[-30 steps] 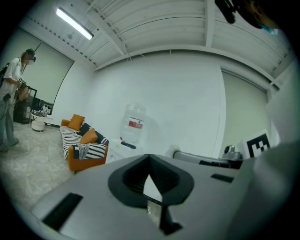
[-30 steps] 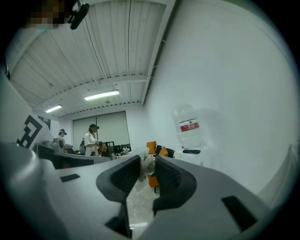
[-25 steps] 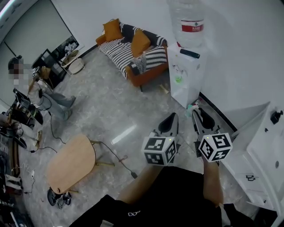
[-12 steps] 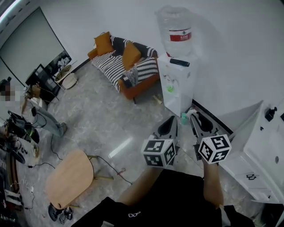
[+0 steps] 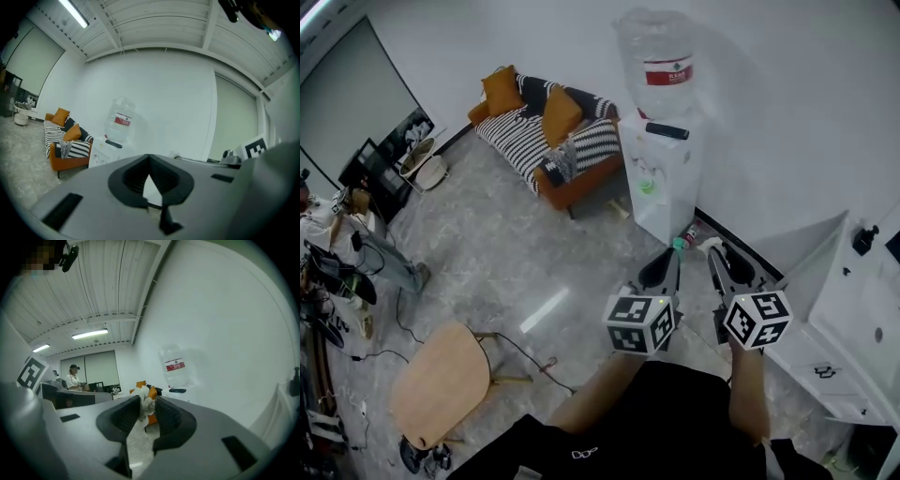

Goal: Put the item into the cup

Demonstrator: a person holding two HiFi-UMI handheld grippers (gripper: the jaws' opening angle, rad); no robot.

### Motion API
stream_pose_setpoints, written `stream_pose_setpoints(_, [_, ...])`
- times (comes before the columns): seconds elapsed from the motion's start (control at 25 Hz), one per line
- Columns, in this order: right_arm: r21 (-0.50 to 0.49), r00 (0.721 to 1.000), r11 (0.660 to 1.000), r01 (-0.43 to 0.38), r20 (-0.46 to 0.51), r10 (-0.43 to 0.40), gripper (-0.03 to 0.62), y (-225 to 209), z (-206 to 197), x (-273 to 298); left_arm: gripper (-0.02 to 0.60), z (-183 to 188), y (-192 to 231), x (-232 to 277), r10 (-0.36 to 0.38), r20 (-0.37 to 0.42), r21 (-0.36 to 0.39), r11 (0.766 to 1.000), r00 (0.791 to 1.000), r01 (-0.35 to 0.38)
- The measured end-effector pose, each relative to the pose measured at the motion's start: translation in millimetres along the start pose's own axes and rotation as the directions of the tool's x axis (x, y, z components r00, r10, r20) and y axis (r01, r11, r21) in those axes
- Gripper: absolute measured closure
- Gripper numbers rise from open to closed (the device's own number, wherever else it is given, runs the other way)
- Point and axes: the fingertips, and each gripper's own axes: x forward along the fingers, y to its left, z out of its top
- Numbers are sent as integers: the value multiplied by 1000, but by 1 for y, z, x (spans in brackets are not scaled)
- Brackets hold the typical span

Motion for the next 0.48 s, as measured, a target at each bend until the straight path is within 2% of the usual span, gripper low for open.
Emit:
stream_pose_setpoints(0.28, [-8, 996, 997, -76, -35, 76, 488, 23, -8, 36, 569, 5, 47, -3, 89, 6, -59, 994, 996, -89])
stream_pose_setpoints(0.48, [-8, 995, 996, -92, -33, 91, 488, 32, -12, 59, 569, 8, 75, -7, 158, 20, -11, 987, 987, -157])
